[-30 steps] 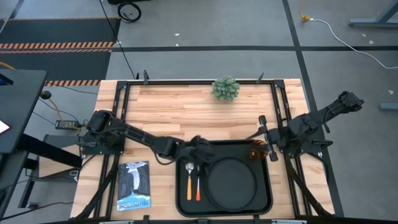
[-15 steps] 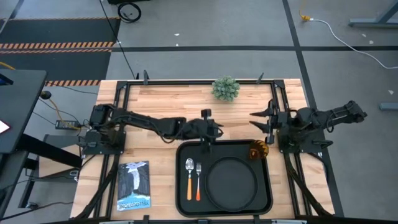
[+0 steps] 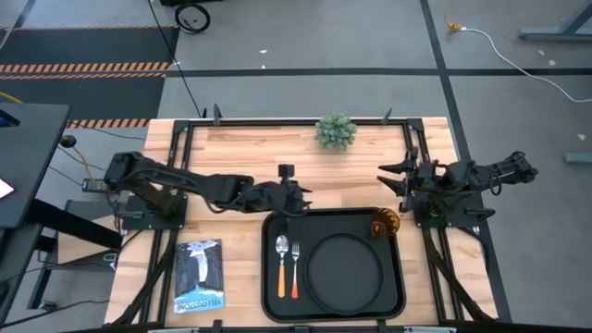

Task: Pick and place plate/cup/fork/spoon on tray
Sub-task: Return to Home Position

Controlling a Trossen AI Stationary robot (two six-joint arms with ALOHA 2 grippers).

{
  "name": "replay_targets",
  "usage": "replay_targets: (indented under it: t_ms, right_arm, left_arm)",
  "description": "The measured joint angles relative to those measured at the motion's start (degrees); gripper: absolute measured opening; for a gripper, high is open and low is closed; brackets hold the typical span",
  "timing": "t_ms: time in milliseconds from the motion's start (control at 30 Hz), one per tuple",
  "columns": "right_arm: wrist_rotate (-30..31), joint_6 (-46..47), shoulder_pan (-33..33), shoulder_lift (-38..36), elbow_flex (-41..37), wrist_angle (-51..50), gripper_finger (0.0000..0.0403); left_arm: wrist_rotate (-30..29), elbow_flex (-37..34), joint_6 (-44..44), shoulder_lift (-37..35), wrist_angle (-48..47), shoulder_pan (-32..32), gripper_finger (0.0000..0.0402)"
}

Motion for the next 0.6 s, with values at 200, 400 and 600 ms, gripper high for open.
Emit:
replay_targets:
  t_ms: [200,400,600]
  right_arm:
    - [-2.31,0.75,0.0,-2.39,-6.88,8.79,0.0145]
    - [-3.55,2.87,-0.04,-4.59,-15.09,18.64,0.0144]
    - [-1.39,3.8,-0.11,-7.03,-18.5,21.88,0.0138]
  left_arm:
    - [3.69,-9.19,-2.95,-5.92,-1.02,-0.65,0.0128]
    - [6.07,-19.93,-7.51,-13.64,4.01,-1.45,0.0104]
    - [6.07,-30.39,-9.88,-23.81,9.86,-2.61,0.0079]
